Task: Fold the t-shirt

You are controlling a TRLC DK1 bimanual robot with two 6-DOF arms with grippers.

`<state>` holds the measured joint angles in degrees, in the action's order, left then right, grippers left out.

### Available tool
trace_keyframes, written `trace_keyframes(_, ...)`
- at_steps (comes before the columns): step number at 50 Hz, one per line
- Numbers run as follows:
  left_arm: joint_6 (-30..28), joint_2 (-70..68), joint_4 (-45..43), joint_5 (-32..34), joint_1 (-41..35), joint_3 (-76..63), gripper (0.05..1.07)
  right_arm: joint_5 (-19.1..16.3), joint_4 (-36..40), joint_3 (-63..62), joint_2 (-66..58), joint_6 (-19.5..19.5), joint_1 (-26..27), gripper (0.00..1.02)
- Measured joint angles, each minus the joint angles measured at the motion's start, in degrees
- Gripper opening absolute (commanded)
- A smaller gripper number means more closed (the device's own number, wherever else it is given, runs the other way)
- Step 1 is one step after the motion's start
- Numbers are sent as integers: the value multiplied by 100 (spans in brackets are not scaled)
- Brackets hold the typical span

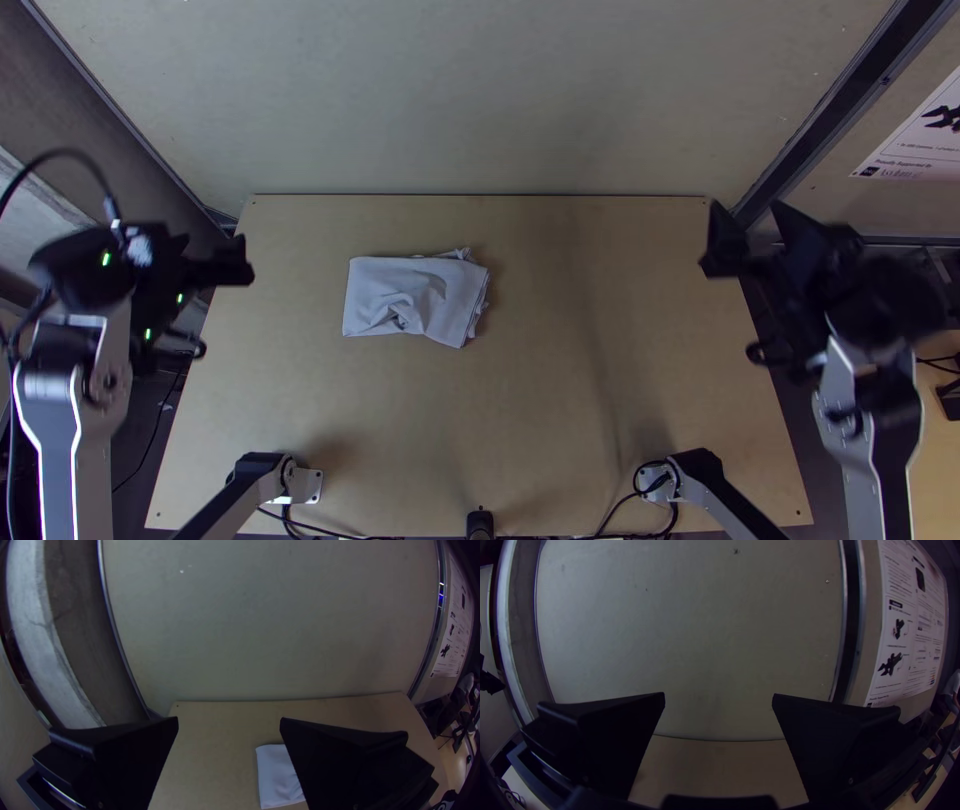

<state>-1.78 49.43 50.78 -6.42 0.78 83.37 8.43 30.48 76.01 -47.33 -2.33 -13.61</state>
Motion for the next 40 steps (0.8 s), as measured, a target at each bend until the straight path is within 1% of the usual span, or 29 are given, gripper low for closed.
trace_keyframes(6, -44, -1016, -448, 15, 63, -973, 103, 103, 2, -614, 863, -20, -22, 99)
trace_keyframes(17, -157, -2820, -1263, -42, 125, -2621, 103, 122, 9, -1873, 2507, -17, -20, 98)
trace_keyframes(25, -350, -4006, -1582, -55, 192, -3390, 103, 122, -13, -2730, 3480, -15, 52, 99)
trace_keyframes(29, -420, -4330, -1829, -52, 297, -3810, 103, 125, -264, -3237, 3917, 52, 55, 99)
trace_keyframes(35, -450, -4756, -2413, -52, 522, -4607, 103, 125, -1123, -4214, 4568, 291, 52, 98)
trace_keyframes(40, -424, -4837, -2745, -50, 568, -5158, 103, 125, -1722, -4881, 4708, 415, 37, 99)
